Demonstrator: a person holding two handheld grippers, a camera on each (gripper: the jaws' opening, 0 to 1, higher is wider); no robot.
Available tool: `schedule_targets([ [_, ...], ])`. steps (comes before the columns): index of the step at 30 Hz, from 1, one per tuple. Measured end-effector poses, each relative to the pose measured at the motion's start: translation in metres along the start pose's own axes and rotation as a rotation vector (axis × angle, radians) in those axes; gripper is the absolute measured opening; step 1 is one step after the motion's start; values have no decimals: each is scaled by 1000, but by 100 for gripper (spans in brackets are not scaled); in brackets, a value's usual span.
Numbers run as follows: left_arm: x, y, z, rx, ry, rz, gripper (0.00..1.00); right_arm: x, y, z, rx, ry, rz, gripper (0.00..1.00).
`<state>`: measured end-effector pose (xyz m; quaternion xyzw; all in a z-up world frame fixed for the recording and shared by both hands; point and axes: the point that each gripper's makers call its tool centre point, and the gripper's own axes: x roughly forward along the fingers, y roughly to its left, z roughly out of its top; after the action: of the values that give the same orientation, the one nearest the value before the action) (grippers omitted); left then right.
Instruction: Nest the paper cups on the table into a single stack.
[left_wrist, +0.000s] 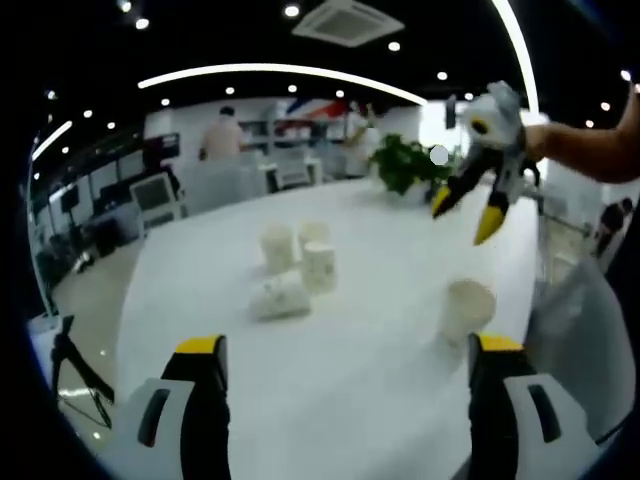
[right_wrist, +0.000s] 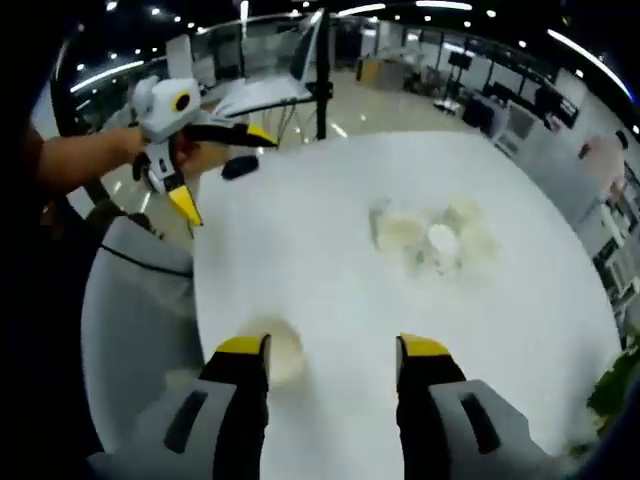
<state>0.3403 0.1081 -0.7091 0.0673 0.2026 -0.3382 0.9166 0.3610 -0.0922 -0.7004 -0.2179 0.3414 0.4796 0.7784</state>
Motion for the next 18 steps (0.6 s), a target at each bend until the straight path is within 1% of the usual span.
schedule_targets([
  [2, 2, 0, 1, 2, 0, -2, 99, -8, -6, -4, 24, -54, -13, 50],
  [3, 3, 1, 2, 3, -1, -3, 99, -14, -10, -7, 53, -92, -29, 51],
  [4, 4, 1, 2, 3, -1, -4, 99, -17, -14, -10, 74, -107, -45, 53],
  [5, 4, 1, 3, 2, -2, -6, 99, -21, -17, -11, 84, -150, -51, 54],
  [7, 6, 1, 6, 1, -9, -10, 99, -29, -24, -21, 131, -181, -70, 56],
  [9, 8, 1, 9, -2, -11, -16, 99, -36, -24, -30, 140, -203, -54, 56],
  [10, 9, 0, 9, 0, -9, -18, 99, -38, -25, -34, 149, -212, -59, 57],
  [12, 11, -1, 8, -1, -4, -22, 99, -42, -31, -39, 166, -263, -93, 61],
  [13, 11, -2, 8, -4, -5, -23, 99, -45, -33, -44, 170, -279, -107, 65],
  [14, 12, -3, 7, -10, -6, -26, 99, -45, -34, -46, 171, -285, -114, 67],
  [15, 12, -4, 7, -11, -6, -27, 99, -47, -37, -50, 171, -296, -141, 68],
  [18, 13, -9, -1, 2, 13, -27, 99, -48, -39, -61, 164, -312, -164, 72],
])
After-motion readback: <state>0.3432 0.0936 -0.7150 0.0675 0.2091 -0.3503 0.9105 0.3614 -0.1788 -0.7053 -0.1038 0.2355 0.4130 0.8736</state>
